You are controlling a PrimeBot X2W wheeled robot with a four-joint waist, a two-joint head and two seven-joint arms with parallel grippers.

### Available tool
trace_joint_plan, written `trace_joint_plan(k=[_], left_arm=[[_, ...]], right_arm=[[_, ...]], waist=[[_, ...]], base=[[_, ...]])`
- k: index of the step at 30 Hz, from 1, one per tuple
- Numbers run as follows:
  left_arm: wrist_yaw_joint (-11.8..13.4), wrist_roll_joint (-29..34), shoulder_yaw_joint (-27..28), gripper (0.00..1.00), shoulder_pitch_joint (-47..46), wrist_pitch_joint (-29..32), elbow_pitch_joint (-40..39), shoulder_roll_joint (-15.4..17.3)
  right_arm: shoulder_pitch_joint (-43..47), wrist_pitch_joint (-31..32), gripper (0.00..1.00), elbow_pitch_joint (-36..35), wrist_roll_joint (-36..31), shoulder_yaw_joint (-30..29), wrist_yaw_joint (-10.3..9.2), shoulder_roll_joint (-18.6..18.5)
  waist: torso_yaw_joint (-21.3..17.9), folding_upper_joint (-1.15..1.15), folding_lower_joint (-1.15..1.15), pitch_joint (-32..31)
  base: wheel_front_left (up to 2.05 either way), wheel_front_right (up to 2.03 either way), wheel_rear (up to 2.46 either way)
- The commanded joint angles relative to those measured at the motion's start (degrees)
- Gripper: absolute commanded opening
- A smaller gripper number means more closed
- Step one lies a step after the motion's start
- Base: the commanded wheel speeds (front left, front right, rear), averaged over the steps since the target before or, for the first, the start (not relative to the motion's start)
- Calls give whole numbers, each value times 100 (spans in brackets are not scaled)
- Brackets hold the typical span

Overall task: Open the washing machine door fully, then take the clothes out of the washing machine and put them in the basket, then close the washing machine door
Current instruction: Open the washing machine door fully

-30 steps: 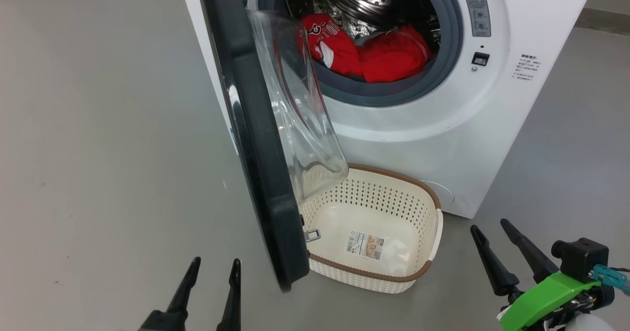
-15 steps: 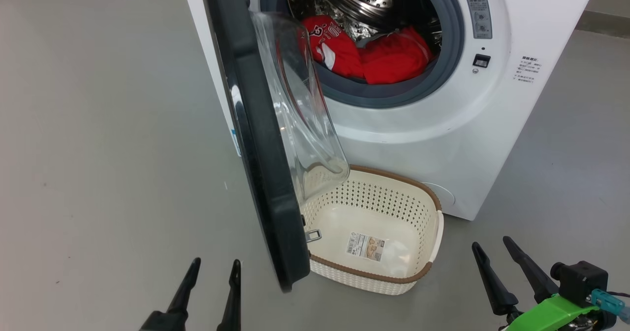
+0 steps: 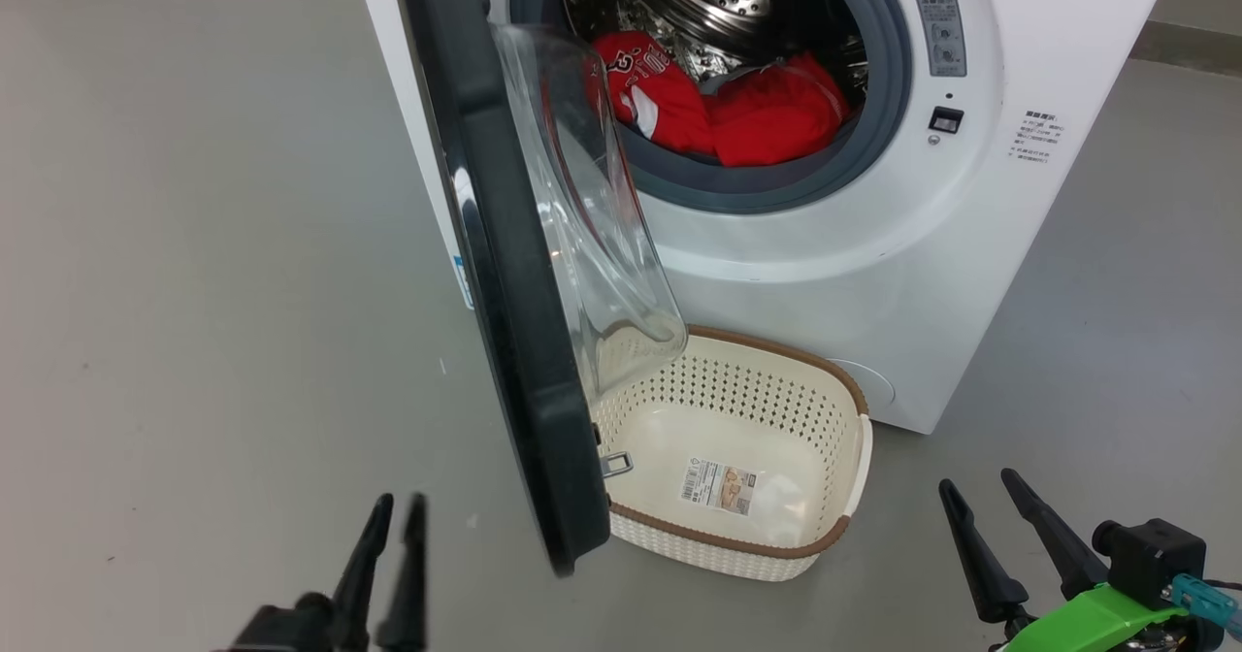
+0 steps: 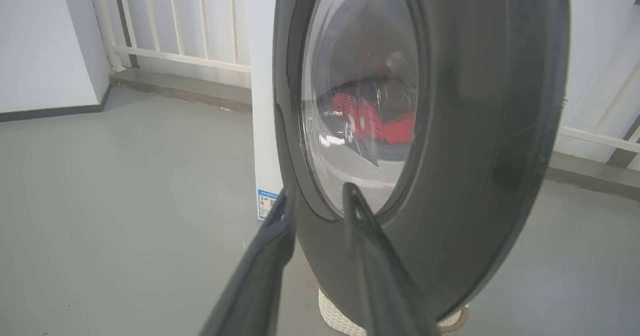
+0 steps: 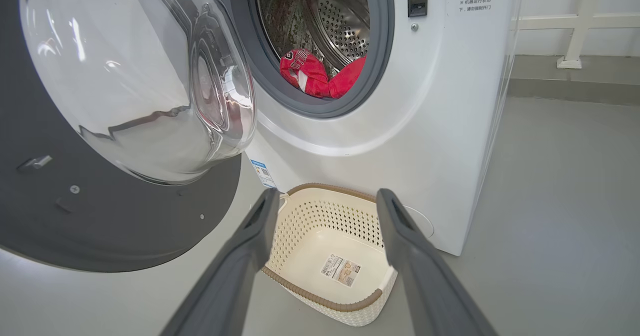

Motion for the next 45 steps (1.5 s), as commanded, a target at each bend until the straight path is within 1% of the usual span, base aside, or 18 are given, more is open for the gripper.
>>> trace_joint_plan(k=[1, 5, 8, 11, 15, 19, 21, 24, 25, 28, 30, 33, 37, 45], left_arm=[[-23, -66, 249, 0, -123, -70, -221, 37], [-48, -328, 522, 0, -261, -70, -675, 37], [-58, -436, 688, 0, -406, -70, -1199, 37], [-61, -508, 659, 0, -544, -70, -1809, 37], [-19, -407, 238, 0, -633, -70, -2491, 37], [8, -307, -525, 0, -654, -70, -2744, 37], [-12, -217, -936, 0, -665, -70, -2695, 37], [-7, -334, -1479, 0, -657, -70, -2452, 37], [-7, -334, -1479, 0, -657, -70, -2452, 37], [2, -573, -1855, 0, -650, -70, -2078, 37], [20, -734, -1980, 0, -669, -70, -1815, 37], [74, -1009, -2007, 0, -702, -70, -1402, 37], [114, -1224, -1926, 0, -795, -70, -901, 37], [160, -1533, -1623, 0, -931, -70, -387, 37]], right_arm=[[-40, -77, 100, -135, -43, 73, 29, -60], [-39, -77, 100, -140, -50, 35, 29, -38], [-40, -77, 100, -161, -71, 1, 29, -24], [-40, -77, 100, -169, -87, -14, 29, -14], [-56, -78, 100, -184, -96, -18, 29, -9], [-77, -78, 100, -200, -91, -8, 29, -20], [-101, -78, 100, -214, -96, 3, 29, -29], [-140, -78, 100, -226, -98, 21, 29, -37], [-140, -78, 100, -226, -98, 21, 29, -37], [-177, -78, 100, -222, -73, 75, 29, -44], [-198, -78, 100, -219, -57, 93, 29, -53], [-217, -78, 100, -200, -51, 110, 29, -66], [-232, -78, 100, -171, -45, 120, 29, -71], [-250, -78, 100, -167, -47, 162, 29, -72]], waist=[[4, 0, 0, 0], [14, 0, 0, 10], [14, 0, 0, 19], [7, 0, 0, 33], [-17, 0, 0, 67], [-42, 0, 0, 114], [-56, 0, 0, 154], [-80, 0, 0, 206], [-80, 0, 0, 206], [-108, 0, 0, 250], [-122, 0, 0, 274], [-134, 0, 0, 303], [-139, 0, 0, 309], [-159, 0, 0, 260]], base=[[0, 0, 0], [0, 0, 0], [0, 0, 0], [0, 0, 0], [0, 0, 0], [0, 0, 0], [0, 0, 0], [0, 0, 0], [0, 0, 0], [0, 0, 0], [0, 0, 0], [0, 0, 0], [0, 0, 0], [0, 0, 0]])
